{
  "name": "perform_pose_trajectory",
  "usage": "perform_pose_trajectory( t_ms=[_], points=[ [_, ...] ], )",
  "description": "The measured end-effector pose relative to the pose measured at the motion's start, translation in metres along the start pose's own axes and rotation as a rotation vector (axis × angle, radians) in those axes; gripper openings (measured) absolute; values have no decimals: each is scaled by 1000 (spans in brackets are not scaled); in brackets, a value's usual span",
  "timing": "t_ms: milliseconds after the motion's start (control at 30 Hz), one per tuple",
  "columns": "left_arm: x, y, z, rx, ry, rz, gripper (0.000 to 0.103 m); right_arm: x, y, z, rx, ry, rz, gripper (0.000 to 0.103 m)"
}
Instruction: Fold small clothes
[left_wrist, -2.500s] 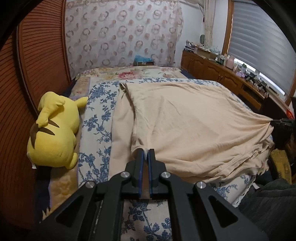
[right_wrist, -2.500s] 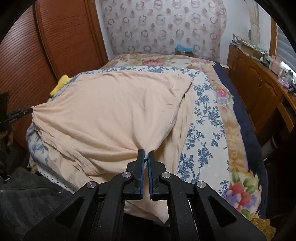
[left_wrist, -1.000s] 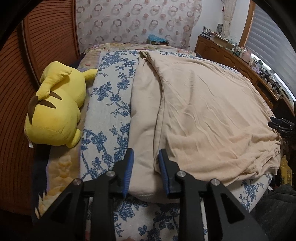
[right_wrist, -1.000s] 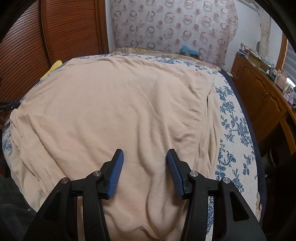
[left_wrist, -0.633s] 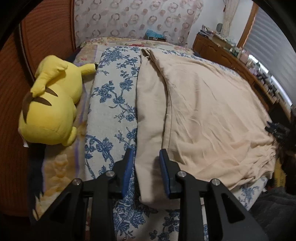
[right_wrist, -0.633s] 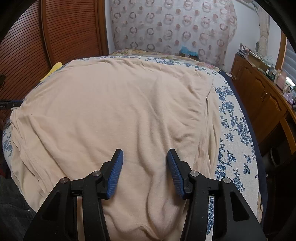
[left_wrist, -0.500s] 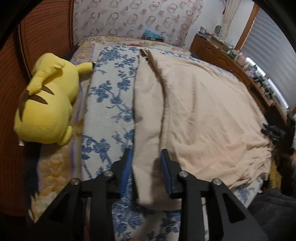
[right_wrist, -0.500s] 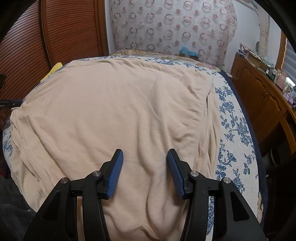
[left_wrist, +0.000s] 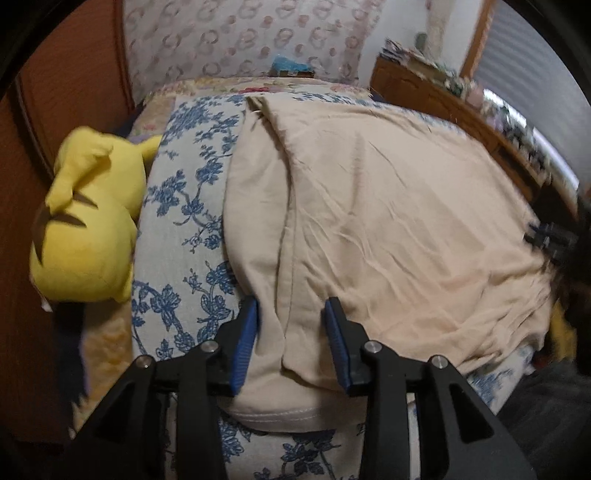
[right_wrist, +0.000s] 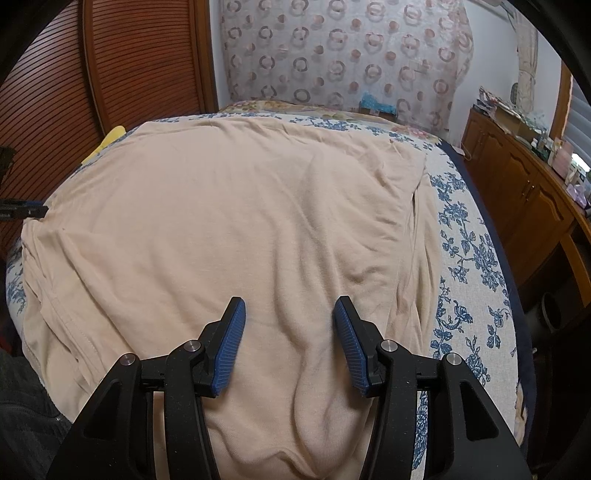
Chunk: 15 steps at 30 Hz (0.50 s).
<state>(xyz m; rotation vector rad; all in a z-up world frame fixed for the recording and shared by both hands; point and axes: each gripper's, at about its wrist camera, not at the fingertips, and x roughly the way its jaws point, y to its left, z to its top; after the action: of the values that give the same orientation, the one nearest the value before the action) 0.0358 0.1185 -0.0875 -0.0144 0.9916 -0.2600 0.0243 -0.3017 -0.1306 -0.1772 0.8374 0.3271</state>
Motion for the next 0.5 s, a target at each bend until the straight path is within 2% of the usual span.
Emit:
perform_pose_trajectory(
  t_ms=[33, 67, 267, 433, 500],
  points=[
    [0, -2, 0, 9, -4, -2, 12, 0, 0, 0, 0, 0, 0, 51],
    [-2, -4, -1, 12, -12, -12, 6, 0, 0, 0, 3, -2, 2, 51],
    [-32, -26, 13, -20, -152, -154, 2, -6, -5, 4, 37, -8, 36, 51],
    [-55, -78, 50, 43, -242, -279, 2, -28, -17, 6, 85, -43, 40, 51],
    [-57, -101, 66, 80, -245, -326, 2, -38, -23, 7, 92, -62, 25, 51]
  ],
)
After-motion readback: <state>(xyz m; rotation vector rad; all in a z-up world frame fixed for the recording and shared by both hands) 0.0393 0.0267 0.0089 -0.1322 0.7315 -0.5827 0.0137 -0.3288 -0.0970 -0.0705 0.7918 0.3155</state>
